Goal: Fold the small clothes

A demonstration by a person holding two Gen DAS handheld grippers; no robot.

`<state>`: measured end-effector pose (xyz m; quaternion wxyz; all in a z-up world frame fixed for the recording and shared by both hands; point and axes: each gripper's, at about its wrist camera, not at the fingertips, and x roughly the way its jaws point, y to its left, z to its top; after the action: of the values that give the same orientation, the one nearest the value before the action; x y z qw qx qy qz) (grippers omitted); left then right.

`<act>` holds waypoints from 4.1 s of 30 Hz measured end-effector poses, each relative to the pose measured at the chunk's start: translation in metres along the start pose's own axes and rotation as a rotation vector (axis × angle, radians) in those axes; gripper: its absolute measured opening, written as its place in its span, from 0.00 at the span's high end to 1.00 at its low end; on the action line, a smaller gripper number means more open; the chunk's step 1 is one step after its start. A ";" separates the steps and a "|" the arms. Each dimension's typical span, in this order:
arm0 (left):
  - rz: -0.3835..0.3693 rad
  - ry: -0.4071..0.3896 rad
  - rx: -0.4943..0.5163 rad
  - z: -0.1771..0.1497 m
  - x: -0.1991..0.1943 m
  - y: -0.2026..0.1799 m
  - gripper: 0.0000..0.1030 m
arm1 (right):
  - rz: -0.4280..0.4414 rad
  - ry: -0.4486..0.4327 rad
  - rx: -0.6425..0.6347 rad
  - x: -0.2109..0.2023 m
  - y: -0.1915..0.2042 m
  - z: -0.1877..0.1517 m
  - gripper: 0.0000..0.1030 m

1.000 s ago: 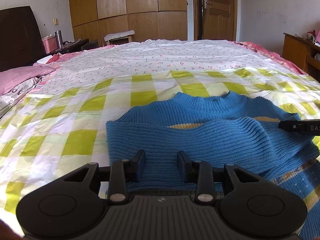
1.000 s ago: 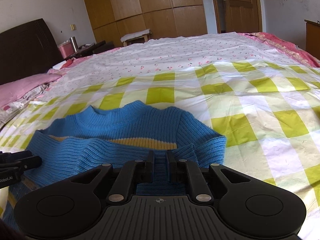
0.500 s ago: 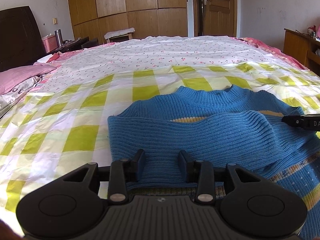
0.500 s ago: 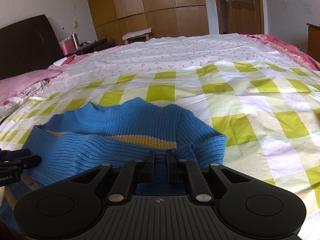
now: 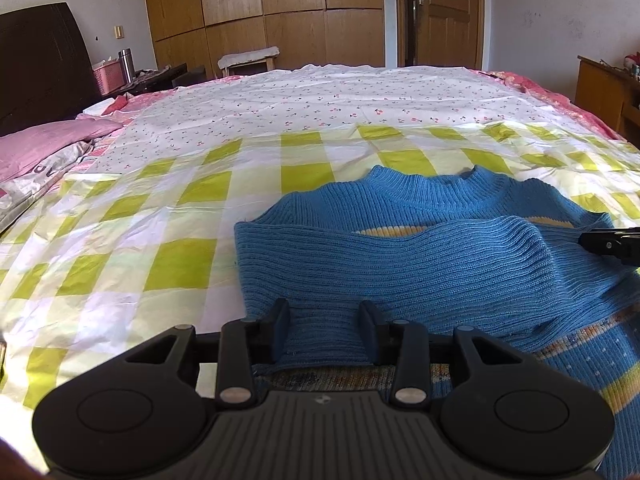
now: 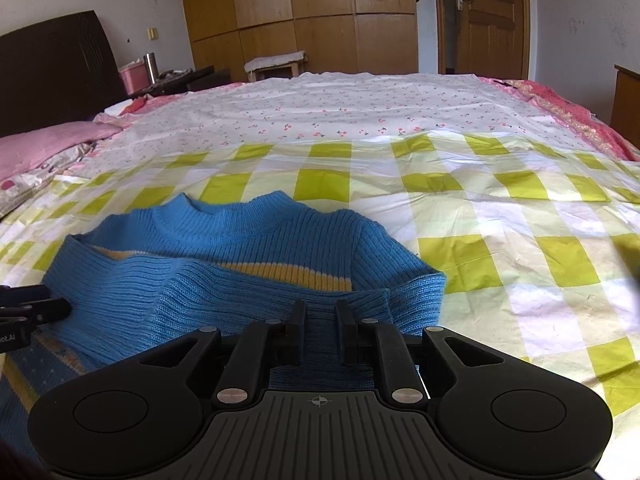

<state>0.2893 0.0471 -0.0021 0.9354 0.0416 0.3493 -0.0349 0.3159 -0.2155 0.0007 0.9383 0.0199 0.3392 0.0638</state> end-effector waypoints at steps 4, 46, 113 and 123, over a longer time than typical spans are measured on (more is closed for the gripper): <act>0.009 -0.007 0.013 -0.003 -0.005 0.000 0.57 | -0.003 0.010 -0.009 -0.004 -0.001 -0.001 0.84; -0.024 0.037 0.018 -0.091 -0.112 0.015 0.57 | 0.121 0.111 -0.003 -0.134 0.003 -0.089 0.61; -0.205 0.195 -0.180 -0.161 -0.168 0.050 0.75 | 0.230 0.284 0.346 -0.201 -0.045 -0.164 0.77; -0.221 0.153 -0.185 -0.163 -0.166 0.044 0.84 | 0.255 0.283 0.325 -0.191 -0.039 -0.163 0.83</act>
<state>0.0626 0.1138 -0.0134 0.8965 -0.0808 0.4236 -0.1020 0.0702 -0.2803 -0.0066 0.8503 0.2041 0.4677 0.1286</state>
